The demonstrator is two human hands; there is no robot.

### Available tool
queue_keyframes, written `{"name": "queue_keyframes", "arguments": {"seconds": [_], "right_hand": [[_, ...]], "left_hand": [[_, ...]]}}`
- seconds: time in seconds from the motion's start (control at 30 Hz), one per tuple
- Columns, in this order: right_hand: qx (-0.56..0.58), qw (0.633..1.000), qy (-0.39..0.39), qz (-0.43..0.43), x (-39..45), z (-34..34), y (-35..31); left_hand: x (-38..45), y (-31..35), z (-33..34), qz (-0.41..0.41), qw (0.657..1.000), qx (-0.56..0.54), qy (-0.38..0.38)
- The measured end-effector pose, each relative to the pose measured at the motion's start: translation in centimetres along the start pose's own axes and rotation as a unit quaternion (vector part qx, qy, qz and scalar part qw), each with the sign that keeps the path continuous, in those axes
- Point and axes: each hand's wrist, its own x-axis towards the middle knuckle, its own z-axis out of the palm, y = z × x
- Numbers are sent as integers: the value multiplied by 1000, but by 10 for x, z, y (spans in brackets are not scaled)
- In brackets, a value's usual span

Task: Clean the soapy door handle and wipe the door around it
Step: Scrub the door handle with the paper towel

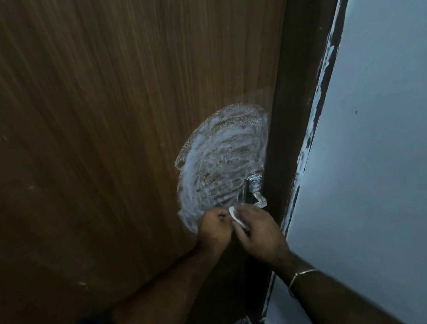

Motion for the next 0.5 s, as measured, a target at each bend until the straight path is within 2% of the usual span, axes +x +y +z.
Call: {"name": "queue_keyframes", "arguments": {"seconds": [0.1,0.3,0.5], "right_hand": [[31,999,19,-31,-9,0,3],[6,997,-20,-69,2,-7,14],[-14,999,-7,-35,12,-7,12]], "left_hand": [[0,-3,0,-10,1000,-11,-6],[0,-3,-1,-4,1000,-23,-9],[1,1,-5,3,999,17,-29]]}}
